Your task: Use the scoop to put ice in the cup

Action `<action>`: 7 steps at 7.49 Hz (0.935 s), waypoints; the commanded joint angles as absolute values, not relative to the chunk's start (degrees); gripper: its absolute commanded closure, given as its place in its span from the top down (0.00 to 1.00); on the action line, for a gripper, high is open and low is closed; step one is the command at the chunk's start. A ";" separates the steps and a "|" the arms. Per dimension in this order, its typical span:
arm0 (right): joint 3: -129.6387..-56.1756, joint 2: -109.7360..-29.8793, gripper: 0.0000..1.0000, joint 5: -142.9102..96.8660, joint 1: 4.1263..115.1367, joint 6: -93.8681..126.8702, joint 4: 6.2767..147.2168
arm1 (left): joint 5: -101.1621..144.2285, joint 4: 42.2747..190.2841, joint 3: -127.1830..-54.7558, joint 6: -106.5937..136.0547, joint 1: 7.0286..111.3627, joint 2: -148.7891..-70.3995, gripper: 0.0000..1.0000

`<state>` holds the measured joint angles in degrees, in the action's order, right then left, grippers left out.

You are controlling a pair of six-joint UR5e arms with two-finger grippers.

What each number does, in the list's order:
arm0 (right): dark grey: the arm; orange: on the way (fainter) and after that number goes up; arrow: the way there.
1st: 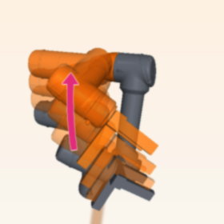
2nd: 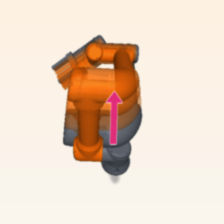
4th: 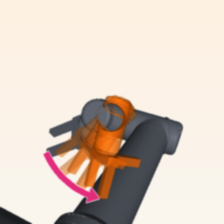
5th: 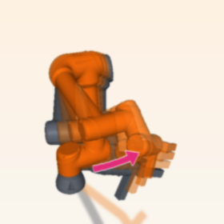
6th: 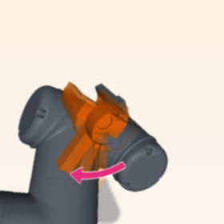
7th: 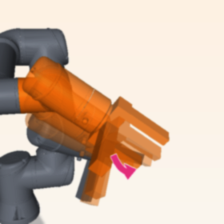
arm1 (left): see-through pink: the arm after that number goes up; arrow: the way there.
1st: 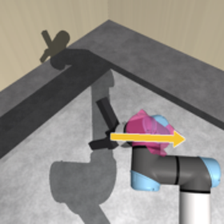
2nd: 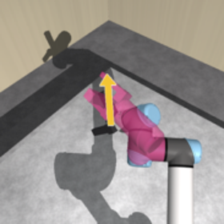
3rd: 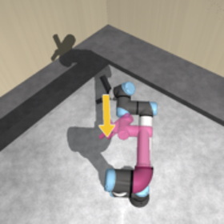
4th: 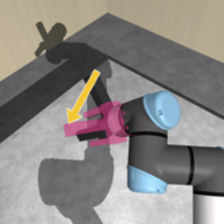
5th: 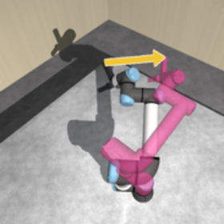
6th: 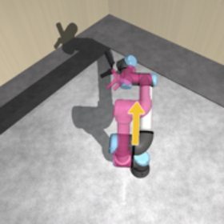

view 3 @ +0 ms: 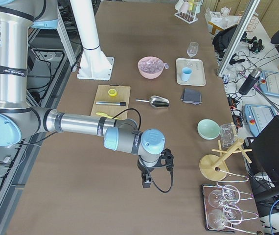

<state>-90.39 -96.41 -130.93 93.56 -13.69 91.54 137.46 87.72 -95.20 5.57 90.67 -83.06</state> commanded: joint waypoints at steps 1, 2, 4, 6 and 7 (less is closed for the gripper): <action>-90.87 -96.24 0.99 -132.79 93.69 -10.20 91.05 | 137.46 87.71 -95.10 5.54 90.70 -83.06 0.98; -93.14 -96.15 0.99 -133.76 93.60 -6.28 92.01 | 137.46 87.71 -95.10 5.54 90.62 -83.06 0.98; -97.02 -96.42 0.99 -133.77 93.08 -2.46 94.38 | 137.46 87.71 -95.10 5.62 90.62 -83.06 0.98; -97.03 -96.42 0.99 -133.25 90.62 -0.54 93.78 | 137.46 87.71 -95.10 5.62 90.62 -83.06 0.98; -97.03 -96.24 0.99 -133.16 90.09 -0.61 93.78 | 137.46 87.71 -95.10 5.54 90.62 -83.06 0.98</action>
